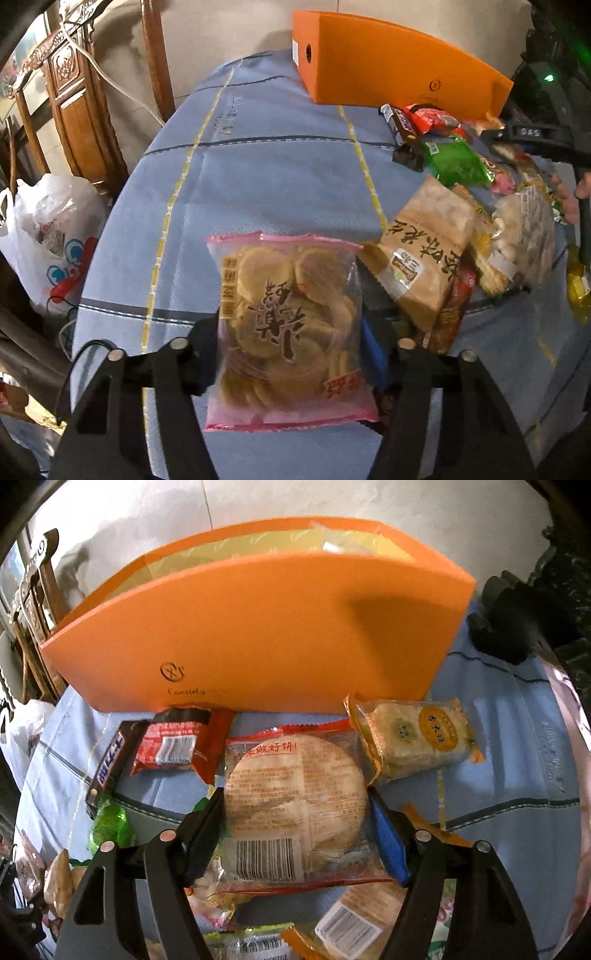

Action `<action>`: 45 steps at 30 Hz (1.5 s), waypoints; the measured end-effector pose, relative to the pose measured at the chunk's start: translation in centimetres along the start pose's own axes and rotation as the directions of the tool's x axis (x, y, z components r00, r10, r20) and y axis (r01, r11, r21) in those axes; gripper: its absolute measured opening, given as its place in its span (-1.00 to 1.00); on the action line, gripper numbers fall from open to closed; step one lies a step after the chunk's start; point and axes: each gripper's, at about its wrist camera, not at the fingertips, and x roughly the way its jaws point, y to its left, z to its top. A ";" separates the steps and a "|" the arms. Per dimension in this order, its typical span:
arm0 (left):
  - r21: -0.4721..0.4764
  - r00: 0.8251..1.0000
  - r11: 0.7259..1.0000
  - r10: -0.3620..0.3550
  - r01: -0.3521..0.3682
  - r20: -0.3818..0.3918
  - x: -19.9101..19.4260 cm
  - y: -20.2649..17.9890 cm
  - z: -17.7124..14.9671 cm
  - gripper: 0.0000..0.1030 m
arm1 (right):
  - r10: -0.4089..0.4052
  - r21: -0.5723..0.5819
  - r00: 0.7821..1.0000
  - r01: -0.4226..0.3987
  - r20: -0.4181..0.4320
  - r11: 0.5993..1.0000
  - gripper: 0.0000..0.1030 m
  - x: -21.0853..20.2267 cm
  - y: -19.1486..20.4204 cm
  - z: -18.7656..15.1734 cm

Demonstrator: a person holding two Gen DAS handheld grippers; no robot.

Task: Organize snacks
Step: 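Drop the pink cracker bag from the left tool while the right tool drops the cookie pack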

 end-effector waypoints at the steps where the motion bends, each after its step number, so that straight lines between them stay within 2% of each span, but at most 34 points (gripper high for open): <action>1: 0.007 1.000 1.000 0.005 -0.005 0.002 -0.2 0.1 0.1 0.09 | 0.002 0.006 1.000 -0.002 0.012 1.000 0.44 -0.6 -0.1 0.0; 3: 0.012 1.000 1.000 0.016 -0.016 -0.004 -0.5 0.2 0.1 0.08 | 0.020 0.020 0.999 -0.021 0.040 1.000 0.44 -2.1 -0.4 0.0; 7: 0.005 1.000 1.000 -0.011 0.011 -0.003 -1.2 0.4 0.7 0.08 | 0.029 0.025 0.997 -0.031 0.077 0.999 0.44 -4.9 -0.7 0.3; 9: 0.025 1.000 1.000 0.004 -0.004 0.022 -1.8 0.2 1.5 0.08 | 0.032 0.024 0.994 -0.035 0.104 0.999 0.44 -6.3 -0.9 0.5; 14: 0.050 0.997 0.999 -0.009 0.006 0.076 -4.0 -0.3 4.1 0.08 | 0.019 0.053 0.984 -0.029 0.179 0.998 0.44 -9.3 -1.1 0.6; 19: 0.098 0.989 0.995 -0.021 0.007 0.144 -5.5 -1.5 8.0 0.08 | 0.025 0.104 0.963 -0.055 0.268 0.993 0.44 -13.3 -2.2 2.3; 23: 0.072 0.979 0.997 -0.053 0.039 0.197 -6.3 -2.4 12.5 0.08 | -0.003 0.122 0.950 -0.037 0.313 0.992 0.44 -14.7 -2.9 4.9; 25: 0.053 0.970 0.997 -0.060 0.049 0.235 -6.6 -3.1 15.4 0.08 | 0.000 0.146 0.948 -0.050 0.319 0.988 0.44 -14.8 -3.5 6.2; 28: -0.005 0.962 1.000 -0.025 0.027 0.272 -6.1 -4.0 20.3 0.08 | -0.017 0.162 0.950 -0.035 0.312 0.986 0.44 -14.1 -4.0 8.9; 34: -0.094 0.958 0.995 0.009 0.019 0.286 -3.1 -5.5 29.7 0.08 | -0.065 0.126 0.959 0.031 0.276 0.992 0.44 -10.3 -3.9 13.8; 38: -0.070 0.964 0.997 0.036 -0.018 0.262 -0.7 -7.3 33.2 0.08 | -0.074 0.110 0.963 0.046 0.259 0.993 0.44 -8.3 -3.9 15.5; 42: -0.044 0.969 0.999 0.021 -0.010 0.245 0.8 -8.8 34.4 0.08 | -0.049 0.077 0.968 0.031 0.246 0.997 0.45 -6.8 -3.6 16.3; 43: -0.044 0.971 0.999 0.006 0.004 0.240 1.2 -8.8 34.6 0.11 | -0.041 0.063 0.970 0.026 0.241 0.998 0.64 -6.4 -3.4 16.4; 44: -0.042 0.974 0.999 -0.016 0.026 0.228 1.5 -8.9 34.7 0.26 | -0.047 0.052 0.970 0.036 0.236 0.998 0.93 -6.2 -3.3 16.3; 45: -0.038 0.977 0.999 -0.031 0.039 0.211 1.7 -8.9 34.5 0.82 | -0.062 0.040 0.969 0.054 0.240 0.998 0.93 -6.3 -3.2 16.0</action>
